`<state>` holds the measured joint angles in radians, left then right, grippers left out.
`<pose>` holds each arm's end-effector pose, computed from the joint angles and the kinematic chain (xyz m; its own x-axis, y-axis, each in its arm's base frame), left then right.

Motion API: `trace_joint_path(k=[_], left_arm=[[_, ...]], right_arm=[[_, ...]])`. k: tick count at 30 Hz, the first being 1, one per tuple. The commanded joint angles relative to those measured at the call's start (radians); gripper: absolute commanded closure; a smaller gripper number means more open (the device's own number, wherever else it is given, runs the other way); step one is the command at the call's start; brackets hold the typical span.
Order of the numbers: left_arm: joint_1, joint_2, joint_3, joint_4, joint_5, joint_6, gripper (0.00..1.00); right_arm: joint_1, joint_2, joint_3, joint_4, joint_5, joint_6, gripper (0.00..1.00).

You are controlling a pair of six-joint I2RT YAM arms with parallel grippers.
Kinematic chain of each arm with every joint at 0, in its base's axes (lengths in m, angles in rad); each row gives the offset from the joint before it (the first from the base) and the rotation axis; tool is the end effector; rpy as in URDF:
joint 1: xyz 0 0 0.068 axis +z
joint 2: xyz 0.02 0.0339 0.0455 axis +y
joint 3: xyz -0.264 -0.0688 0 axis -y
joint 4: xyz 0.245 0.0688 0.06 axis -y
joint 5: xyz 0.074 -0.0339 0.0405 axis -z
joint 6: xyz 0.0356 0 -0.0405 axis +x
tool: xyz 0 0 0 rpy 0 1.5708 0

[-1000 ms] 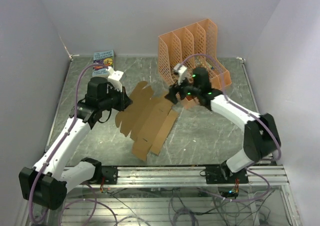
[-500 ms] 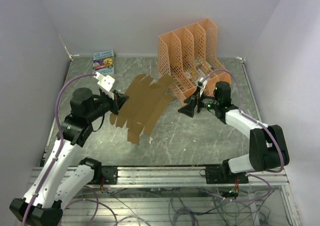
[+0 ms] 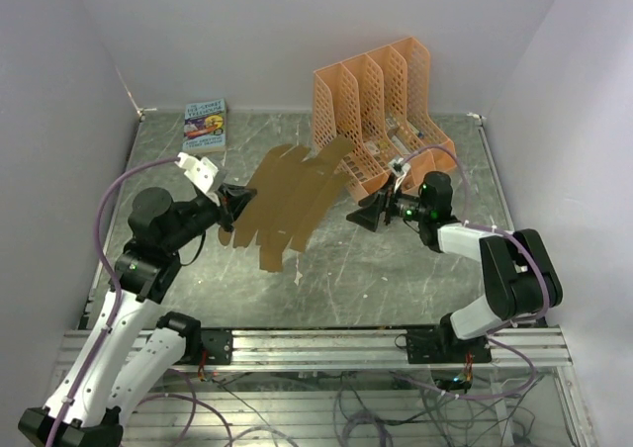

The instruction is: Fold the paper box

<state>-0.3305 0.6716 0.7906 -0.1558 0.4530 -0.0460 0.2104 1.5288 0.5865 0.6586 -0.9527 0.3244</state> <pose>0.1419 -0.0652 0.3625 -0.0672 -0.0207 -0.9975 0.7031 0.7083 -0.0620 0.2798 0.0894 0.1879 -0.5419 0.0731 -0.8372 -0.7527 0.4009 0.5222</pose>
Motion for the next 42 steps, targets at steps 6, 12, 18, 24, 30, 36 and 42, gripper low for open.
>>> trace_joint_path(k=[6, 12, 18, 24, 30, 36, 42], left_arm=[[0.005, -0.015, -0.005, 0.154, 0.096, -0.068, 0.93], [0.005, 0.003, 0.013, 0.19, 0.137, -0.113, 0.93], [0.006, 0.008, 0.021, 0.237, 0.179, -0.166, 0.93], [0.007, -0.002, 0.018, 0.26, 0.187, -0.195, 0.93], [0.007, 0.002, -0.004, 0.299, 0.192, -0.246, 0.93], [0.007, 0.011, -0.027, 0.354, 0.194, -0.297, 0.93], [0.007, 0.013, -0.032, 0.339, 0.159, -0.288, 0.93]], right_arm=[[0.021, 0.02, -0.036, 0.242, -0.017, 0.12, 0.03], [0.02, 0.004, -0.034, 0.255, -0.005, 0.112, 0.03], [0.019, -0.028, -0.045, 0.36, -0.031, 0.184, 0.04], [0.013, -0.095, -0.052, 0.386, -0.041, 0.219, 0.12], [0.0, -0.108, -0.05, 0.425, -0.069, 0.267, 0.31], [-0.013, -0.12, -0.054, 0.476, -0.081, 0.324, 0.58], [-0.035, -0.128, -0.049, 0.468, -0.087, 0.339, 0.68]])
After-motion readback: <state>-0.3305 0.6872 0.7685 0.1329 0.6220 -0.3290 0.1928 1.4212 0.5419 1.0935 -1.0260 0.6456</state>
